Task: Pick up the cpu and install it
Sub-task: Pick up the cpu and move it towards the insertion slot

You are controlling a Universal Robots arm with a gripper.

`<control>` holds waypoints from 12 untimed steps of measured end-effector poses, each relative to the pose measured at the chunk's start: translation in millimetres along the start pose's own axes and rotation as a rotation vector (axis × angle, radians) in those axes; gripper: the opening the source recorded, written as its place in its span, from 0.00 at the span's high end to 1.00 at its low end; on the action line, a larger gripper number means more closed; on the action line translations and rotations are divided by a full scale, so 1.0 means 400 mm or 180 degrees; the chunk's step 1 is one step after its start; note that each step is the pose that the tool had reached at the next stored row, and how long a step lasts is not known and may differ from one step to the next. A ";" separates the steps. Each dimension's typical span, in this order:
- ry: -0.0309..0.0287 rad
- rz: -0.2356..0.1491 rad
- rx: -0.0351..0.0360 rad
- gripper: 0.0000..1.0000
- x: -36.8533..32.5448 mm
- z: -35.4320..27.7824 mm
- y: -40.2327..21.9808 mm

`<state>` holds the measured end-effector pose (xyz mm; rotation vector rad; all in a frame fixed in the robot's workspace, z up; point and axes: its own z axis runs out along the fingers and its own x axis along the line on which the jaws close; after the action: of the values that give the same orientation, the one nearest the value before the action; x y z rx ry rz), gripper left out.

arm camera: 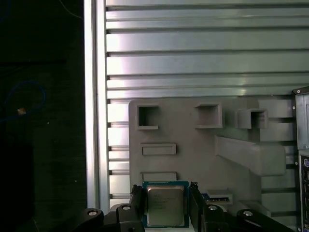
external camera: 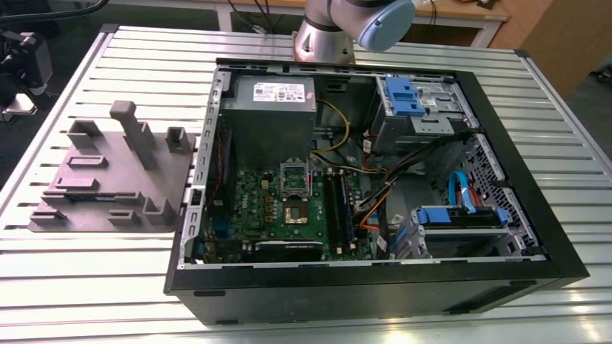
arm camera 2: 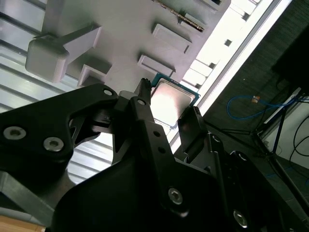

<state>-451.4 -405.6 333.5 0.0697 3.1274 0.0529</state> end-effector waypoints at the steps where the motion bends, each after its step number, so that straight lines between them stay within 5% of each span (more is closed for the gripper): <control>1: 0.0000 0.0000 0.0000 0.53 0.000 -0.001 0.000; 12: 0.0000 0.0000 0.0001 0.53 0.000 -0.018 0.002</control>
<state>-451.4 -404.9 340.6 0.0696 3.1276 0.0525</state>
